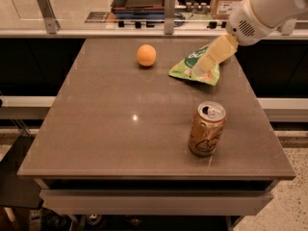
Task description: Move orange near orange can
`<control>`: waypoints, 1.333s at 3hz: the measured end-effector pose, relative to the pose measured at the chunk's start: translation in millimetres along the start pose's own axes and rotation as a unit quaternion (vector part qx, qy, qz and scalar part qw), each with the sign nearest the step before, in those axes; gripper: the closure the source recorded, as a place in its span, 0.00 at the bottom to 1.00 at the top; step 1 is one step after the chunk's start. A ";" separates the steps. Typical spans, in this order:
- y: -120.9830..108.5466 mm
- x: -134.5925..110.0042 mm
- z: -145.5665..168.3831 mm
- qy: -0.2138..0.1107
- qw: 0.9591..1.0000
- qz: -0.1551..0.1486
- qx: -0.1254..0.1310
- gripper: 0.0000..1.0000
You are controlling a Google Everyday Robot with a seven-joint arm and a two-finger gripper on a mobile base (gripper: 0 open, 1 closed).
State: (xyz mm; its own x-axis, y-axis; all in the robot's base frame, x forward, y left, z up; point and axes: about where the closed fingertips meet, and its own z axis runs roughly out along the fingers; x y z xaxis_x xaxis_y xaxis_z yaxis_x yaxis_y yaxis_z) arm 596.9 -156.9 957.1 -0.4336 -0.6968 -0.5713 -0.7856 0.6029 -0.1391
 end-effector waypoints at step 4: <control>1.8 -54.4 64.3 -0.144 0.989 -0.034 0.001 0.00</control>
Offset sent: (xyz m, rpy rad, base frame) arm 0.0511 0.0620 -0.0248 0.2315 -0.2266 0.1035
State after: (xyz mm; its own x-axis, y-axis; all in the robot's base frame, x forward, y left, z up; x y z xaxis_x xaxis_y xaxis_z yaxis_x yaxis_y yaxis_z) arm 647.4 -92.9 935.9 -0.2359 -0.5972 -0.7666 -0.8083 0.5585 -0.1863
